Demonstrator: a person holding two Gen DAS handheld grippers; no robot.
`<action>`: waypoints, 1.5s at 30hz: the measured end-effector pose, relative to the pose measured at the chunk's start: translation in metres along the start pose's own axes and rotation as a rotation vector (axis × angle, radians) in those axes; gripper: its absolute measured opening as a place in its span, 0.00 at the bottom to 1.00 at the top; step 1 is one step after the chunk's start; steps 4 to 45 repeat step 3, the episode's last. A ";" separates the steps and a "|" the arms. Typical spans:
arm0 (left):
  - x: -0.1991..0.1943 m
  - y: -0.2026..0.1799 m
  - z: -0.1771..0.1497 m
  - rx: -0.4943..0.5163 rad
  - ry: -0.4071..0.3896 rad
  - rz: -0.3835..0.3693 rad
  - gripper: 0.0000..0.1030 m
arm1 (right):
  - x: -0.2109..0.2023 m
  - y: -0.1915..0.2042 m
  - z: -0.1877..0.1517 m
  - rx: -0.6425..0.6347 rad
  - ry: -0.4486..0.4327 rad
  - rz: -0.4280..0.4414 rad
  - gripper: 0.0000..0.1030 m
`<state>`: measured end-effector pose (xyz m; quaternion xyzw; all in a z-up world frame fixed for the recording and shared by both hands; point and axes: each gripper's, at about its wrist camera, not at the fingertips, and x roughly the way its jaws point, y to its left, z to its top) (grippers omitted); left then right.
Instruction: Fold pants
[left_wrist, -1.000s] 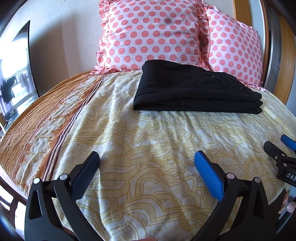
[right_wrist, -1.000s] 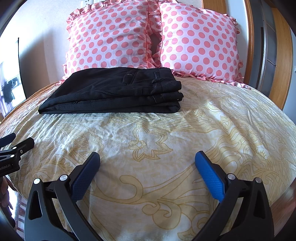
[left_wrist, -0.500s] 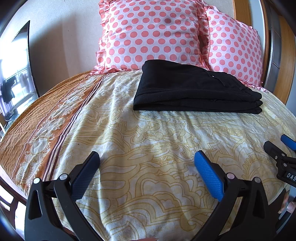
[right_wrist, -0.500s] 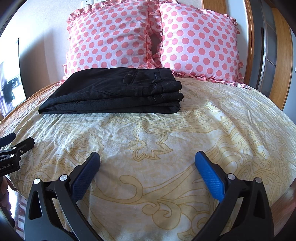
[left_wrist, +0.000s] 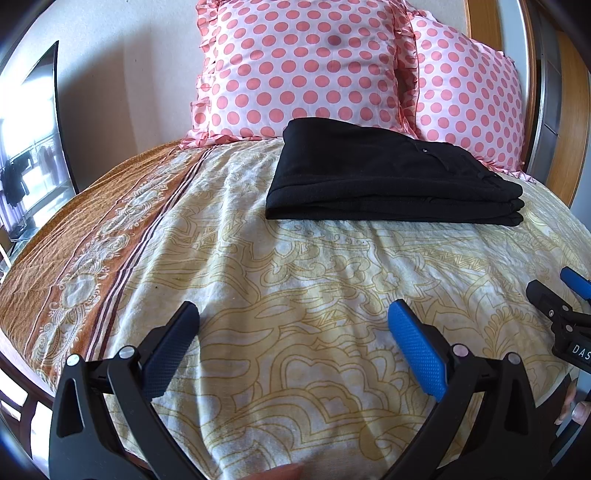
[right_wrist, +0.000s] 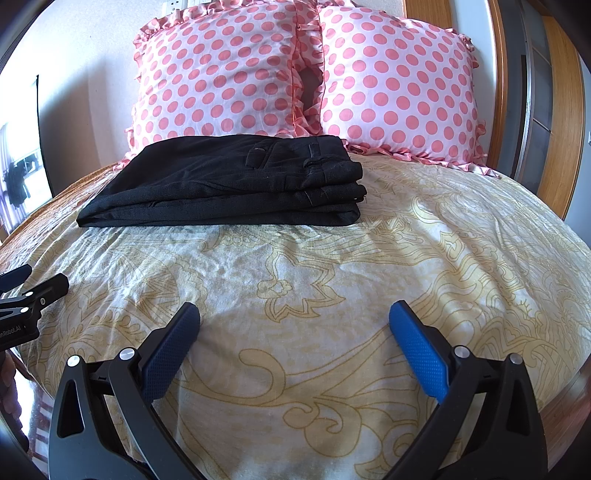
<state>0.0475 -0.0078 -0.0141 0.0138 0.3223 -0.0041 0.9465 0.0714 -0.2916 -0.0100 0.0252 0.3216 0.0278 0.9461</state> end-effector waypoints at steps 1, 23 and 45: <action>0.000 0.000 0.000 0.001 0.003 -0.002 0.98 | 0.000 0.000 0.000 0.000 0.000 0.000 0.99; 0.001 0.001 0.001 0.003 0.011 -0.007 0.98 | 0.000 0.000 0.000 0.000 0.000 0.000 0.99; 0.001 0.001 0.001 0.003 0.011 -0.007 0.98 | 0.000 0.000 0.000 0.000 0.000 0.000 0.99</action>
